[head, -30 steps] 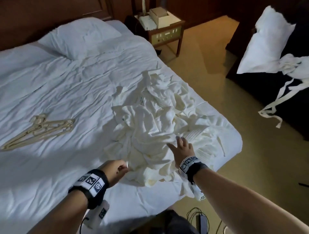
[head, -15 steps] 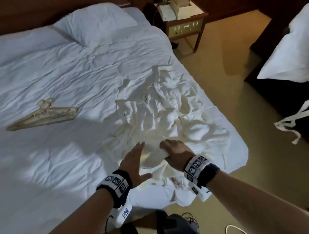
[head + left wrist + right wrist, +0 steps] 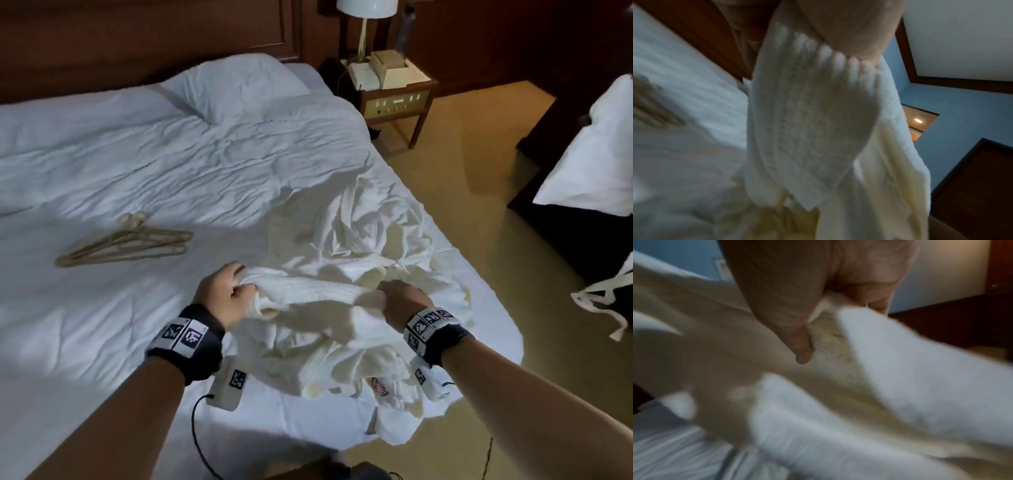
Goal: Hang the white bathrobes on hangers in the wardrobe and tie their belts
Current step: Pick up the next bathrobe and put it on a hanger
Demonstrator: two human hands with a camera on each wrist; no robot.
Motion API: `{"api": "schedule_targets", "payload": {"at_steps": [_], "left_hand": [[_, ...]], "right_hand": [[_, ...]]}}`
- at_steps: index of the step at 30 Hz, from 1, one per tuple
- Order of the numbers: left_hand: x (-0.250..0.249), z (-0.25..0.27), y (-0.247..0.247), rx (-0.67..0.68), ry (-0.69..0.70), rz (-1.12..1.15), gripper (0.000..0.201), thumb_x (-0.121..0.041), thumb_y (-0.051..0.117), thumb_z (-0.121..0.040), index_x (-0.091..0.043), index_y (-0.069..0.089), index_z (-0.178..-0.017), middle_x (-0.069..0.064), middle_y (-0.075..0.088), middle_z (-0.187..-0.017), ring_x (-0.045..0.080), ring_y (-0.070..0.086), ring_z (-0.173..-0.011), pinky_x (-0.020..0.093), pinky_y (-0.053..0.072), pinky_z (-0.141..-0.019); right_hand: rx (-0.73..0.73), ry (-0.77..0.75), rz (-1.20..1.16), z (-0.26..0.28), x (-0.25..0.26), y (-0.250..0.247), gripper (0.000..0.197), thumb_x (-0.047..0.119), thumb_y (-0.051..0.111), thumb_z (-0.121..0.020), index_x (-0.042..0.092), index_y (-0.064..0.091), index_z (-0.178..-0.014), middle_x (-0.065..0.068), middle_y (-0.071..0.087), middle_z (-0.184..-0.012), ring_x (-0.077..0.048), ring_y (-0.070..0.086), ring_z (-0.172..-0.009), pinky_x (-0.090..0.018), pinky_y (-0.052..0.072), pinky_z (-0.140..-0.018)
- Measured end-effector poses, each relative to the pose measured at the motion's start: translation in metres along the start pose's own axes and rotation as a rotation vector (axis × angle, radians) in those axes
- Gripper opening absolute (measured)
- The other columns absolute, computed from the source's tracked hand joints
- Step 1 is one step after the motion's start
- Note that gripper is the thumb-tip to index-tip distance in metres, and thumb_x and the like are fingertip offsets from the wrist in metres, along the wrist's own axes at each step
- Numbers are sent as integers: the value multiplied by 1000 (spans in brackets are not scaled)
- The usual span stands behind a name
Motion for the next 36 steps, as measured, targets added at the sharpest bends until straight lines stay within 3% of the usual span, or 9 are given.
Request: {"api": "schedule_targets", "payload": {"at_steps": [3,8,14,16,20,23,29,32,36], "left_hand": [[48,25,-90,-127,-49,-16,44,-35,47,-63,-8,62,-94,9,65,-87,31,59,-83,28,41,-71],[156,106,-257,-327,-179,-197,37,-49,38,-64,-15,49,-73,7,53,-69,27,46,-69,36,35,-61],[302,297,-495,-817,-540,-340,30,-35,38,-82,-8,48,-74,11,48,-69,30,49,-66,43,43,-64],[325,332,-524,-869,-627,-307,22,-34,48,-85,-13,50,-80,11,48,-73,29,47,-69,44,44,-68],[374,364,-512,-578,-729,-475,54,-58,44,-76,-7,54,-63,8,57,-58,28,54,-51,30,41,-49],[417,363,-454,-333,-773,-432,39,-51,70,-73,-16,54,-78,2,58,-74,27,60,-72,34,46,-62],[460,307,-416,-341,-833,-276,46,-19,74,-72,-20,37,-100,5,57,-85,26,56,-68,33,45,-59],[472,247,-422,-372,-794,-241,53,-19,75,-68,-20,32,-99,4,52,-90,25,55,-70,35,44,-60],[501,168,-419,-356,-795,-259,27,-24,70,-79,-15,47,-90,3,56,-79,27,58,-71,34,47,-60]], "right_hand": [[-125,-60,28,-9,72,-38,22,21,51,-85,28,63,-103,-1,65,-104,-28,65,-93,-35,51,-80],[-245,-350,-121,5,288,-69,23,21,55,-85,28,60,-106,-1,62,-107,-30,63,-93,-34,48,-80],[-183,-890,-216,115,587,-33,17,33,56,-87,25,63,-100,-1,65,-99,-28,62,-90,-39,49,-82],[-168,-955,-225,133,632,-15,16,31,54,-87,27,60,-102,1,61,-98,-27,61,-86,-36,46,-81],[22,-971,-254,140,708,44,19,19,51,-89,22,56,-106,-3,58,-102,-28,58,-90,-37,46,-77],[122,-901,-173,106,714,88,13,14,50,-89,19,55,-100,-7,63,-97,-30,61,-90,-36,46,-72],[215,-715,-100,2,688,130,32,31,61,-92,16,55,-118,-11,63,-111,-31,60,-102,-29,40,-77],[296,-610,-88,-64,679,146,44,43,67,-85,20,52,-120,-6,62,-113,-26,59,-104,-28,41,-80],[411,-519,-119,-146,677,170,58,54,73,-78,21,54,-122,-1,63,-114,-20,59,-102,-29,42,-83]]}}
Point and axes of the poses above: each hand's wrist, its own z-axis away from the middle knuckle, its own y-axis out of the palm, x = y × z, the point moved 10 cm from there along -z, towards the middle knuckle
